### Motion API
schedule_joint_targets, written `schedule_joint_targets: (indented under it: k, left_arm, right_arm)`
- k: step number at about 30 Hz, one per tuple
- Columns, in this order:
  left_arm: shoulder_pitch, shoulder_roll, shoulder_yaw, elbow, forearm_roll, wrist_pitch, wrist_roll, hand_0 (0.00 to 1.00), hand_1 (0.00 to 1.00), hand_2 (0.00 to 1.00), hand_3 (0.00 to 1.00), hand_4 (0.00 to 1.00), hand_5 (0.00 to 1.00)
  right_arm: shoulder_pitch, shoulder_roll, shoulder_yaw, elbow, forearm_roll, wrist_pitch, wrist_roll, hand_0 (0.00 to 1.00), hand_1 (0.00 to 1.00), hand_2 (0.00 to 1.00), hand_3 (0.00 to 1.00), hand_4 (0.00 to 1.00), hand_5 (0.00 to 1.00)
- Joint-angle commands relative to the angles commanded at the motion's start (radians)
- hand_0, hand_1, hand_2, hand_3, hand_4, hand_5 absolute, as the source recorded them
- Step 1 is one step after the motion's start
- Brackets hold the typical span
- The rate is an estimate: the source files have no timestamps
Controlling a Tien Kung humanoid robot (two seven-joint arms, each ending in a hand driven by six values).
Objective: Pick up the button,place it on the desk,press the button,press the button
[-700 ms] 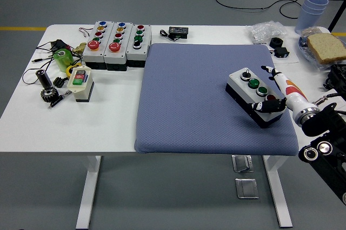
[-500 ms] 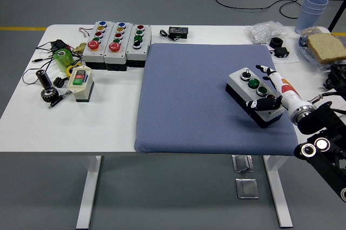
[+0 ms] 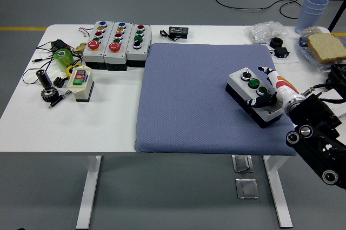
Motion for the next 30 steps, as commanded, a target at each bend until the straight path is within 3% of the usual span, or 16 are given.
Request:
schedule_joint_targets:
  k: [3,5,6,11,12,16,17,20,23,24,28,29,30]
  left_arm:
    - [0.000,0.000,-0.001,0.000,0.001,0.000,0.000,0.651,0.644,0.635,0.547,0.301,0.847]
    - [-0.003,0.001,0.007,0.000,-0.003,-0.003,-0.003,0.651,0.644,0.635,0.547,0.301,0.847]
    - [-0.004,0.001,0.008,0.000,-0.004,-0.003,-0.003,0.651,0.644,0.638,0.546,0.300,0.847]
    - [-0.004,0.001,0.007,0.000,-0.002,-0.005,-0.003,0.651,0.644,0.638,0.546,0.300,0.847]
    - [-0.004,0.001,0.006,0.000,-0.002,-0.004,-0.003,0.651,0.644,0.638,0.546,0.299,0.846]
    - [-0.002,0.001,0.002,0.000,0.000,-0.003,-0.002,0.651,0.644,0.638,0.546,0.299,0.846]
    - [-0.002,0.001,0.002,0.000,0.001,-0.003,-0.002,0.651,0.644,0.638,0.546,0.298,0.848]
    - [-0.002,0.001,0.000,0.000,0.004,-0.002,-0.003,0.651,0.644,0.638,0.546,0.298,0.848]
    - [-0.003,0.001,-0.001,0.000,0.006,-0.003,-0.005,0.651,0.644,0.638,0.547,0.300,0.848]
    - [-0.004,0.001,-0.002,0.000,0.006,-0.004,-0.006,0.651,0.644,0.638,0.547,0.300,0.848]
    - [-0.004,0.000,-0.004,0.000,0.006,-0.005,-0.006,0.651,0.644,0.638,0.547,0.300,0.848]
    - [-0.003,0.001,-0.004,0.000,0.005,-0.005,-0.005,0.651,0.644,0.635,0.546,0.301,0.849]
    - [-0.003,0.001,-0.004,0.000,0.005,-0.005,-0.005,0.651,0.644,0.635,0.546,0.301,0.849]
  right_arm:
    - [0.015,0.003,-0.014,-0.007,-0.016,0.001,-0.052,0.965,0.874,0.951,0.928,0.987,0.141]
    - [0.029,0.011,-0.013,-0.020,-0.039,0.035,-0.103,0.965,0.874,0.951,0.928,0.987,0.141]
    - [0.031,0.012,-0.013,-0.022,-0.041,0.040,-0.112,0.806,0.614,0.731,0.813,0.967,0.139]
    - [0.048,0.014,-0.024,-0.036,-0.098,0.097,-0.126,0.806,0.614,0.731,0.813,0.967,0.139]
    - [0.049,0.013,-0.025,-0.037,-0.105,0.104,-0.126,0.627,0.471,0.600,0.723,0.957,0.152]
    - [0.051,0.004,-0.034,-0.035,-0.135,0.113,-0.126,0.627,0.471,0.600,0.723,0.957,0.152]
    - [0.051,0.002,-0.035,-0.034,-0.140,0.114,-0.126,0.501,0.380,0.525,0.636,0.933,0.145]
    - [0.053,-0.006,-0.041,-0.030,-0.155,0.117,-0.126,0.501,0.380,0.525,0.636,0.933,0.145]
    - [0.054,-0.017,-0.053,-0.018,-0.181,0.094,-0.126,0.501,0.380,0.525,0.636,0.933,0.145]
    - [0.053,-0.021,-0.057,-0.013,-0.187,0.081,-0.126,0.297,0.210,0.401,0.480,0.760,0.106]
    - [0.047,-0.045,-0.077,0.024,-0.200,0.016,-0.126,0.297,0.210,0.401,0.480,0.760,0.106]
    - [0.046,-0.062,-0.094,0.049,-0.194,-0.006,-0.126,0.202,0.049,0.289,0.444,0.675,0.146]
    - [0.046,-0.065,-0.097,0.054,-0.193,-0.009,-0.126,0.202,0.049,0.289,0.444,0.675,0.146]
